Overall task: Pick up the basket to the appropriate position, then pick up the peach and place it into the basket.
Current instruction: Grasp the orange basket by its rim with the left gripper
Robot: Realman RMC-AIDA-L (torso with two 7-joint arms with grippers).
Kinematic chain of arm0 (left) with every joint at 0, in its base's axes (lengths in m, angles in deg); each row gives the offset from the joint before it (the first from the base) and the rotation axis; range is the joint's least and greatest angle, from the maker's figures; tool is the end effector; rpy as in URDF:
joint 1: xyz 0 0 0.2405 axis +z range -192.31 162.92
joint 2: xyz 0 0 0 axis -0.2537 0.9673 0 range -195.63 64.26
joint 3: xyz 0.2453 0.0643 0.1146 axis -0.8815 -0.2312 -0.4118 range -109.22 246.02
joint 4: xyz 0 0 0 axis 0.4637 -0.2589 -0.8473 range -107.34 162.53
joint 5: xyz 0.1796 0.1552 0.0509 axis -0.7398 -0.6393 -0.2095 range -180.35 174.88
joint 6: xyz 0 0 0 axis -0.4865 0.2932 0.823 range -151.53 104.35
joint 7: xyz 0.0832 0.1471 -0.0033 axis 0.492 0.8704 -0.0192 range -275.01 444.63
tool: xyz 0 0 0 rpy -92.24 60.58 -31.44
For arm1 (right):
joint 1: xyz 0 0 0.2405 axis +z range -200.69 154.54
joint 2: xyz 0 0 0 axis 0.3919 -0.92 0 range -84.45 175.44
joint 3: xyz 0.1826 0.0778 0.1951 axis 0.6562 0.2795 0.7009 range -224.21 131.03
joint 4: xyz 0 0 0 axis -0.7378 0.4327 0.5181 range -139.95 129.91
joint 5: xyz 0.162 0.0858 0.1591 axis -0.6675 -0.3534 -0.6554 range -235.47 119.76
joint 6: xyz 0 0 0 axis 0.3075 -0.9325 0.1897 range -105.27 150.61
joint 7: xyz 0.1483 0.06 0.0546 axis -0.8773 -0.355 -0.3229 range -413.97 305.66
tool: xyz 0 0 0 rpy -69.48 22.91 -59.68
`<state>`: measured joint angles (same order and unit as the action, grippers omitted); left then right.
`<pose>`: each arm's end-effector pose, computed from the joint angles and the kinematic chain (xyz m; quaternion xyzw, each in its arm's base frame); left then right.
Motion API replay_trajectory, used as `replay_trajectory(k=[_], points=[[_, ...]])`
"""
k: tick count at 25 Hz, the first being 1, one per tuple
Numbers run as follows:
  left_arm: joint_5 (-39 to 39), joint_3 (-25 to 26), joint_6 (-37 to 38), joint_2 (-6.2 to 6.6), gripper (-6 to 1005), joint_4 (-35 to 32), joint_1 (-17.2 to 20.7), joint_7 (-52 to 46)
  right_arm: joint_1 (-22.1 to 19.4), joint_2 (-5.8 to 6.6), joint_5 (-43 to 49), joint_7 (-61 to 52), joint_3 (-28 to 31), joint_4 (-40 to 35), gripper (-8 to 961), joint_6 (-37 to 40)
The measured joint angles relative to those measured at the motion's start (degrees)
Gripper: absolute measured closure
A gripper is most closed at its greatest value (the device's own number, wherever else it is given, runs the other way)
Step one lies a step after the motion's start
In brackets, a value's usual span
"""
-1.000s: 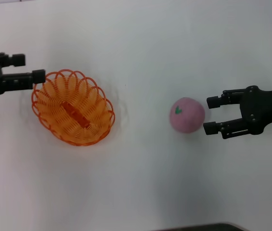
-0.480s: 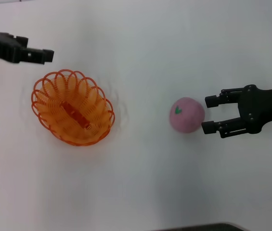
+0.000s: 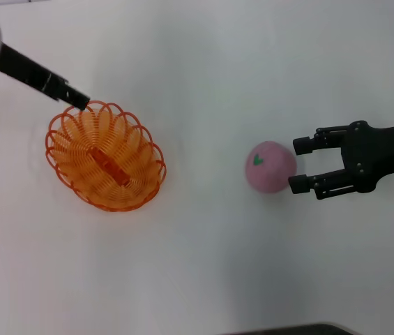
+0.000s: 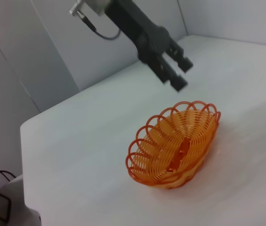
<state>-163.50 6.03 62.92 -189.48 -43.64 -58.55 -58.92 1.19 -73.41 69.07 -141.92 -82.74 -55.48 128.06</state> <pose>-0.1877 0.4475 -0.0119 -0.8929 -0.3531 0.1461 0.2382 0.3160 0.3163 0.0051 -0.9502 0.2569 0.1703 0.0469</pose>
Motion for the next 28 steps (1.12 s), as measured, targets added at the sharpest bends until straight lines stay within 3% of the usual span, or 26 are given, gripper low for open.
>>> replay_trajectory(k=[5, 9, 28], points=[[-2.5, -5.2, -5.3, 0.21, 189, 6.8, -0.9, -2.4, 0.0, -0.01, 0.0, 0.0, 0.0, 0.3, 96, 0.0], [-2.7, -6.4, -8.2, 0.40, 201, 10.6, -1.6, -3.1, 0.4, -0.02, 0.1, 0.0, 0.0, 0.3, 96, -0.1], [-3.0, -11.4, -12.5, 0.96, 263, 15.6, -2.0, -2.7, 0.6, -0.10, 0.1, 0.1, 0.0, 0.5, 95, -0.4]])
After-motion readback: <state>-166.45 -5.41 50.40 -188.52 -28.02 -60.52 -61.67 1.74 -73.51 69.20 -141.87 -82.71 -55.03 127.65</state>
